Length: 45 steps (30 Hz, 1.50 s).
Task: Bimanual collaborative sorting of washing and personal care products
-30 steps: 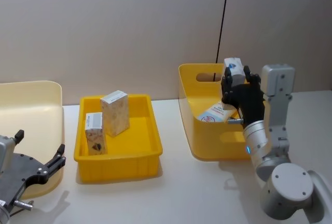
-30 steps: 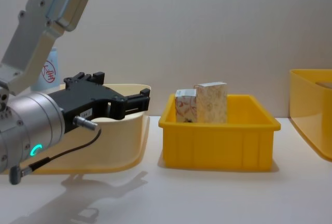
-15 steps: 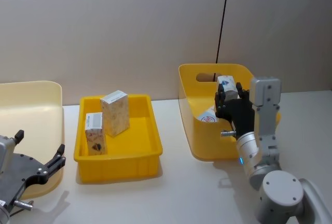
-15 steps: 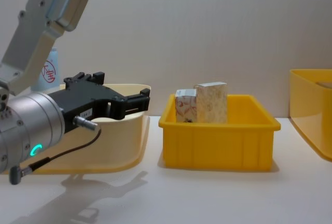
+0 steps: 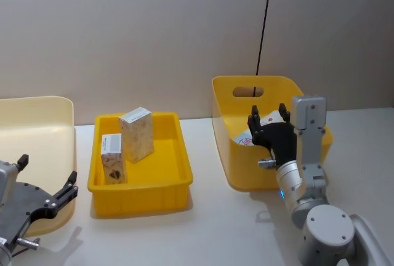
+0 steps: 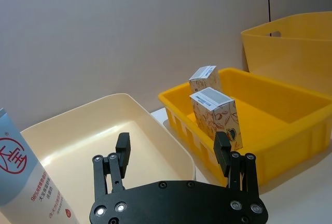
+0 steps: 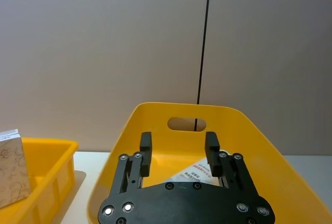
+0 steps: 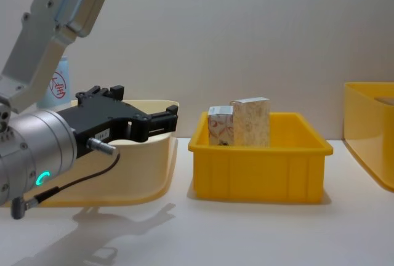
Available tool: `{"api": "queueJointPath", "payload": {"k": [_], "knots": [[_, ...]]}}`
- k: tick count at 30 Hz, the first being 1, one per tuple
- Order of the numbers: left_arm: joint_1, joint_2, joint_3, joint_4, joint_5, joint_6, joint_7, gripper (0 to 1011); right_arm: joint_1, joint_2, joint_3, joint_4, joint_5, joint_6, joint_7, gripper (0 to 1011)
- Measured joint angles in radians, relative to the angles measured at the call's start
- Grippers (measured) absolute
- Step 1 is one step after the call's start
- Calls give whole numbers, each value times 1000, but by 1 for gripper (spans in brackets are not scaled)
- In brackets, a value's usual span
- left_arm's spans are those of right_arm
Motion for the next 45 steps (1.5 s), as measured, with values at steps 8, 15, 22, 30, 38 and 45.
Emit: {"api": "queueJointPath", "payload": {"k": [8,15,22,30,38,45], "knots": [[0,0,0,0,0,0,0,1003,1,-3,0,5,-3,2,-1,861],[0,0,0,0,0,0,0,1003,2,-5,0,8,-4,2,-1,1001],[0,0,0,0,0,0,0,1003,2,-6,1,8,-5,-2,2,1001],[0,0,0,0,0,0,0,1003,-1,-1,1,4,12,-65,44,1001],[0,0,0,0,0,0,0,1003,-7,11,-2,-11,53,-145,115,1001],[0,0,0,0,0,0,0,1003,-15,29,-14,-35,107,-217,196,1001]]}}
